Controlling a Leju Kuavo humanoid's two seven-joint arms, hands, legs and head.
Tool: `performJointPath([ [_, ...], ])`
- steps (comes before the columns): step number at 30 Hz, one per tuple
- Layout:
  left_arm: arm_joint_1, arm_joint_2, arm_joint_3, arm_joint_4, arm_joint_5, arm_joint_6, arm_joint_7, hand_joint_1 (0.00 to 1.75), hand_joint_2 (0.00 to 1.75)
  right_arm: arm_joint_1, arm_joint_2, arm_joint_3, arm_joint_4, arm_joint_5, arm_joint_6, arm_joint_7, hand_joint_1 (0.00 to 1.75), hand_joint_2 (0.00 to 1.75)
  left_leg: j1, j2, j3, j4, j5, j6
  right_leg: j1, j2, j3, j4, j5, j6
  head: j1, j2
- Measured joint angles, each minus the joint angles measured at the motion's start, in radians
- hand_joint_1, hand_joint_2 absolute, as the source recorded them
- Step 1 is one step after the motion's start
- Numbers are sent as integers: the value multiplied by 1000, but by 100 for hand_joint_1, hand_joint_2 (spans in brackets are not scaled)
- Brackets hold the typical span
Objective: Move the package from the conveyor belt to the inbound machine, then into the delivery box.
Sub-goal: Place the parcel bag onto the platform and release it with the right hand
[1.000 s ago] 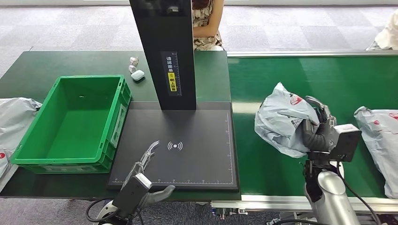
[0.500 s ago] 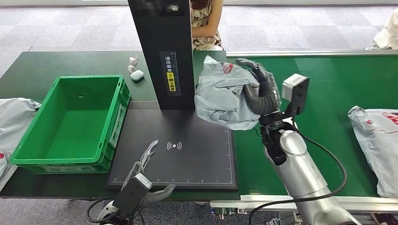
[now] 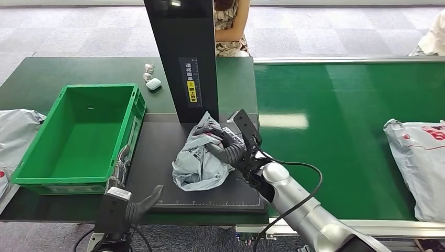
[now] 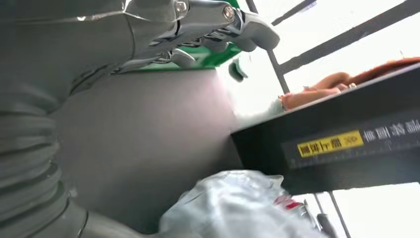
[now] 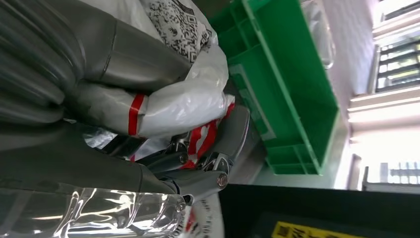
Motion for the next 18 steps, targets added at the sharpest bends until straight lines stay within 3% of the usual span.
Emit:
performJointPath([
  [1, 1, 0, 6, -3, 2, 6, -1, 0, 175, -1, 0, 12, 10, 10, -8, 2, 0, 175, 0, 0, 0, 0, 0, 0, 0, 0, 0, 0, 0, 0, 0, 0],
  [5, 10, 2, 16, -16, 3, 28, -2, 0, 175, -4, -16, 42, 29, 58, -46, -3, 0, 175, 0, 0, 0, 0, 0, 0, 0, 0, 0, 0, 1, -1, 0, 0],
  [11, 19, 3, 15, -20, -12, 35, 13, 0, 175, 22, -89, 37, -37, 90, -75, -49, 0, 175, -1, 0, 1, 1, 0, 0, 0, 0, 0, -1, 1, -1, 0, 0],
  [18, 19, 4, 15, -20, -27, 24, 12, 0, 175, 188, -177, -117, -300, -15, -61, -198, 0, 175, -1, -1, 0, 1, -1, 0, 0, -1, -1, -1, 1, -1, 0, 0],
])
